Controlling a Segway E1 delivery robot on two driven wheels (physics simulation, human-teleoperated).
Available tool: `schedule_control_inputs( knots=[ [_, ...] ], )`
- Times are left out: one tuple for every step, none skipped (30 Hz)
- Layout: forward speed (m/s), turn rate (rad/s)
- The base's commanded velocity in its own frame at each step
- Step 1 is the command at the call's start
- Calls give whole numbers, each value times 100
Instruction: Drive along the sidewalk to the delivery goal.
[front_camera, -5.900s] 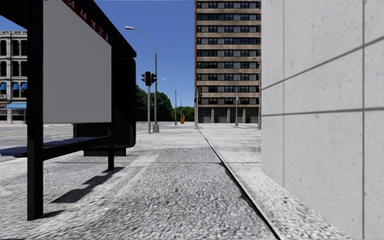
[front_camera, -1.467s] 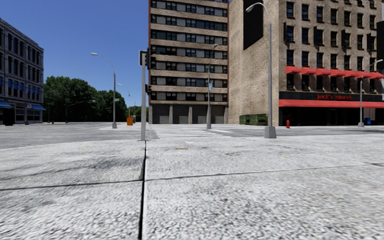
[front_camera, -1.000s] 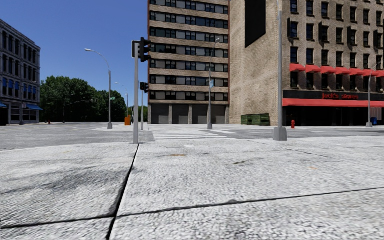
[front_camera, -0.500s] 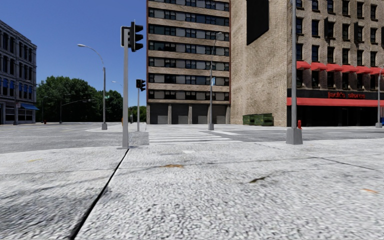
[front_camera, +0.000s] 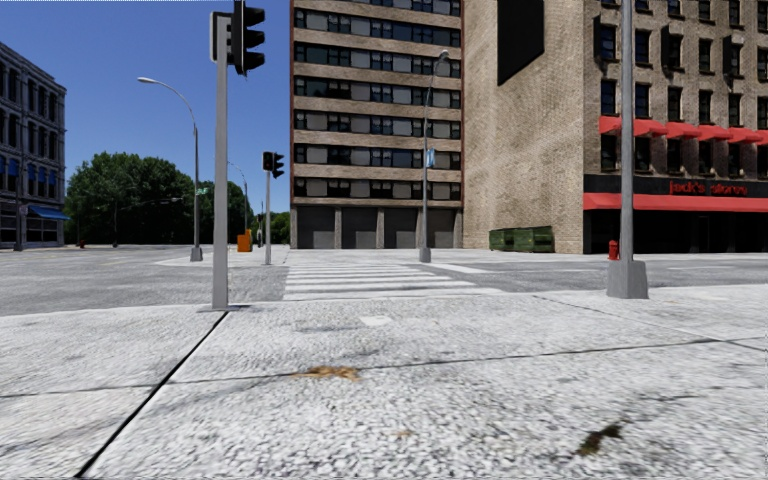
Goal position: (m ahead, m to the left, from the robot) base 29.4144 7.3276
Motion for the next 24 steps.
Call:
schedule_control_inputs(
  knots=[
    [200, 0],
    [200, 0],
    [200, 0],
    [200, 0],
    [200, 0],
    [200, 0],
    [200, 0],
    [200, 0],
    [200, 0],
    [200, 0],
    [200, 0],
    [200, 0],
    [200, 0],
    [200, 0],
    [200, 0],
    [200, 0],
    [200, 0],
    [200, 0],
    [200, 0],
    [200, 0],
    [200, 0],
    [200, 0],
    [200, 0],
    [200, 0]
  ],
)
